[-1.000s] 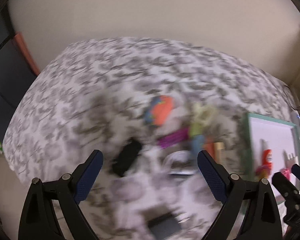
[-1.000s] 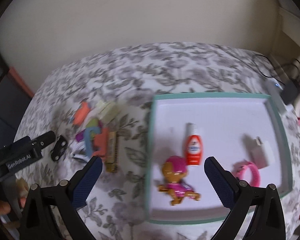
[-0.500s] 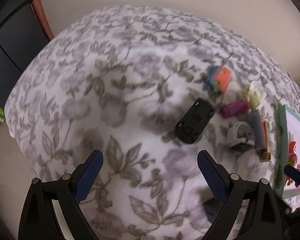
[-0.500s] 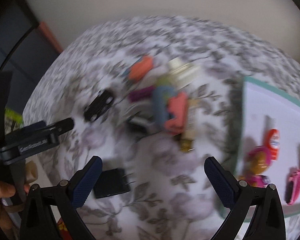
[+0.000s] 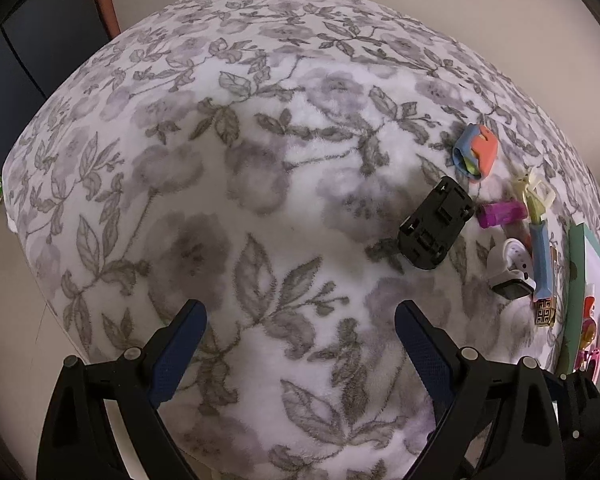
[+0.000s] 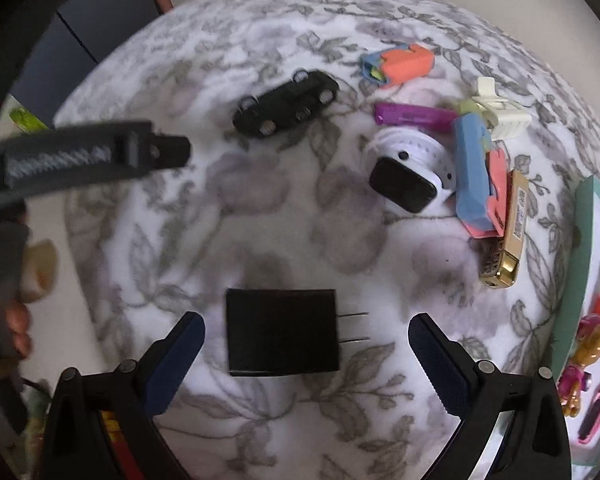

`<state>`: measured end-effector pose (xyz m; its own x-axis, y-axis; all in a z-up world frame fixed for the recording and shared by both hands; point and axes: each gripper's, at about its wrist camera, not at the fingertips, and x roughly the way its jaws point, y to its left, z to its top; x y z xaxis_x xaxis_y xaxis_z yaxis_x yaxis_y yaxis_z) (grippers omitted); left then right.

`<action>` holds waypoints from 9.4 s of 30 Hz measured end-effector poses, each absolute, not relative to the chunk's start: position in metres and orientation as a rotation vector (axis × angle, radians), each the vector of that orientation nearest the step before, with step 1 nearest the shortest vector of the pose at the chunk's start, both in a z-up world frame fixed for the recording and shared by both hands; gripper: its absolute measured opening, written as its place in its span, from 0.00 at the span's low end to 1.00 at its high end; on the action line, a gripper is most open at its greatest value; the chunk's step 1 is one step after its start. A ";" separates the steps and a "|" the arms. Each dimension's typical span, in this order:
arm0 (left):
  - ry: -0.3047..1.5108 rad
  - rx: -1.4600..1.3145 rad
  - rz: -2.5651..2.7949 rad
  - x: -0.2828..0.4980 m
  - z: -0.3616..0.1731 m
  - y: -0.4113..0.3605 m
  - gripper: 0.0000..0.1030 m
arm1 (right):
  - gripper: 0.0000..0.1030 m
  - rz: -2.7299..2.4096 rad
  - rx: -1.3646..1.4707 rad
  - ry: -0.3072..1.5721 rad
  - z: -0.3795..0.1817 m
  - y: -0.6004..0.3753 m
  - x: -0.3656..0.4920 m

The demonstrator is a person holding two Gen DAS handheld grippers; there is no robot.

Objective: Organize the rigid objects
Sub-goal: 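Grasp the black charger with the right gripper while the left grasps the black toy car, then carry the charger and toy car over the teal-rimmed tray, then lower both items into the tray and open both grippers, then move both grippers back over the item pile on the bed, then grasp the white watch with the left gripper while the right grasps the gold patterned stick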

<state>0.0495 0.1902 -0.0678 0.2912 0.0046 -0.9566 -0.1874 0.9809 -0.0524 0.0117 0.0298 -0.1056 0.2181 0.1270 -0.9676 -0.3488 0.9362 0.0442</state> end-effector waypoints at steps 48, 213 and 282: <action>1.334 0.049 -0.042 0.109 -0.076 0.102 0.35 | 0.68 0.113 0.062 1.395 -0.102 -0.068 0.042; 1.125 -0.066 0.019 0.118 -0.009 0.033 0.93 | 1.00 -0.173 0.287 0.995 -0.014 -0.202 0.031; 1.429 -0.082 -0.029 0.129 -0.093 0.071 0.92 | 0.24 0.031 0.111 1.224 -0.082 -0.102 0.078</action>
